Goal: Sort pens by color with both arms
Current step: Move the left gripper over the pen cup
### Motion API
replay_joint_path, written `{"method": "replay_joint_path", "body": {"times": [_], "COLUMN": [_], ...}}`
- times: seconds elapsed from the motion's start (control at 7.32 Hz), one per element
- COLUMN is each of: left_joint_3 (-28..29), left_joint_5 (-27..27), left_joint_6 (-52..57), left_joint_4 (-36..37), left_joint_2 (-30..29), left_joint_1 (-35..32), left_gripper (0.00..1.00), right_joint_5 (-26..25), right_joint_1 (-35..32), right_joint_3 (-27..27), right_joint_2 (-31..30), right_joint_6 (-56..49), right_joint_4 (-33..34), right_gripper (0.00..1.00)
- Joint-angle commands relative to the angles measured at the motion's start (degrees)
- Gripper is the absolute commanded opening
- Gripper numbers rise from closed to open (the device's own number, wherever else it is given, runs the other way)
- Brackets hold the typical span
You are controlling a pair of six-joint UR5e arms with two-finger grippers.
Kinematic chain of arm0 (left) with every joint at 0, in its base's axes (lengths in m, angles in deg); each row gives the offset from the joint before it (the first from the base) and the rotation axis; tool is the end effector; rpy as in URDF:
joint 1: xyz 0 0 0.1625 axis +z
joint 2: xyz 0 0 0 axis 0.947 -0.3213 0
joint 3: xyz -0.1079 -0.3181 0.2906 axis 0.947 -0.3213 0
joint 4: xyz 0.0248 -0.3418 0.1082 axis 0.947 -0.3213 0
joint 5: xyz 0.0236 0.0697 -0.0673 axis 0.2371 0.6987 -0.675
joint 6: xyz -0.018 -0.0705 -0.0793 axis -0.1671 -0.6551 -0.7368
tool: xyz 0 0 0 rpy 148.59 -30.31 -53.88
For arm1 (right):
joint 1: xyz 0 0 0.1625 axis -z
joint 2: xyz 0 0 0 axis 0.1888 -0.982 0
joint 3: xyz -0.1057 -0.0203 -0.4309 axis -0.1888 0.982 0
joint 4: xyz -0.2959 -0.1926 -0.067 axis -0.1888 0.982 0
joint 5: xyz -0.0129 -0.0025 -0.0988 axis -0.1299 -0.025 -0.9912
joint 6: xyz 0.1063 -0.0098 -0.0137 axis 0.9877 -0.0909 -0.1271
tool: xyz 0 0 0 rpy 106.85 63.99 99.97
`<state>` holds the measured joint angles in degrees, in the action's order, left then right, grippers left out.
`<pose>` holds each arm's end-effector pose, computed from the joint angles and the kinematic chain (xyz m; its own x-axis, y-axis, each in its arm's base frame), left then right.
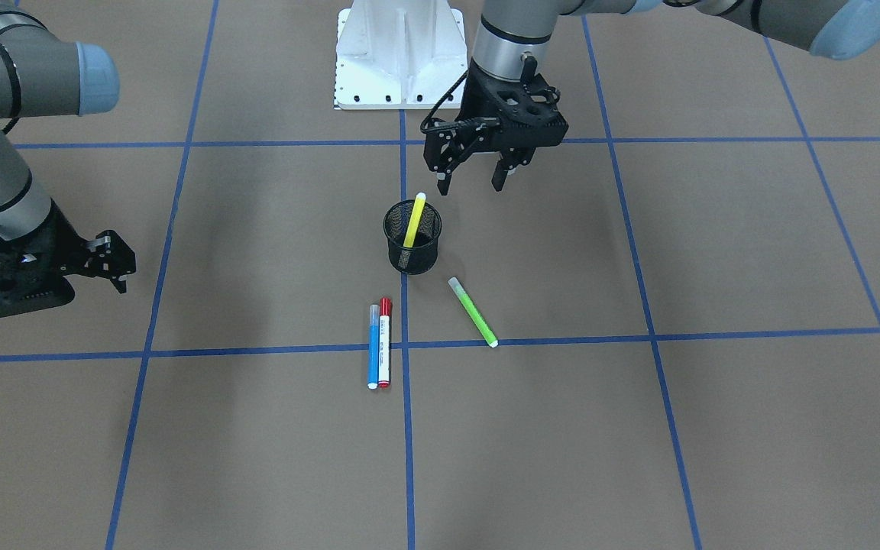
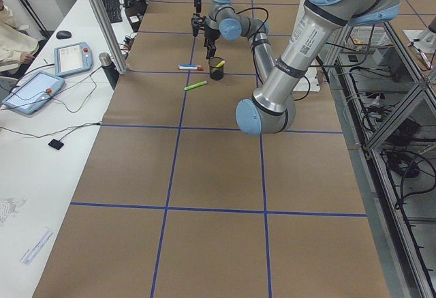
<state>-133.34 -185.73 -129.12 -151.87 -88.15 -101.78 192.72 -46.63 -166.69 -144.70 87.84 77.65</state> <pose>0.4475 -0.3996 0.1947 0.5219 -0.1899 -0.8316 0.3422 0.9396 0.0001 -0.2378 -0.5252 0.4312 0.7678 -0.2741 0.5791 0.1715 0.9588 0.2265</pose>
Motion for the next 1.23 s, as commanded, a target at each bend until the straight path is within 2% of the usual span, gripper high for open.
{"method": "replay_joint_path", "body": {"times": [0.0, 0.27, 0.68, 1.09], "left_joint_3": [2.12, 5.91, 6.97, 7.15], "left_joint_5": [5.89, 9.33, 11.43, 20.82], "left_joint_6": [-3.16, -4.22, -4.40, -6.06], "left_joint_4": [-2.80, -6.59, -6.78, -8.27], "left_joint_2": [-0.19, -0.19, 0.25, -0.19], "left_joint_1": [5.54, 7.84, 9.25, 13.46], "left_gripper": [0.83, 0.82, 0.79, 0.79], "right_joint_5": [2.04, 2.04, 2.04, 2.04], "right_joint_1": [-1.90, -2.08, -2.08, -2.17], "right_joint_3": [0.07, 0.16, 0.07, 0.07], "right_joint_2": [-0.71, -0.71, -0.80, -0.71], "right_joint_6": [-5.55, -5.64, -5.55, -5.64], "right_joint_4": [2.31, 2.40, 2.31, 2.31], "right_gripper": [0.99, 0.99, 0.99, 0.99]}}
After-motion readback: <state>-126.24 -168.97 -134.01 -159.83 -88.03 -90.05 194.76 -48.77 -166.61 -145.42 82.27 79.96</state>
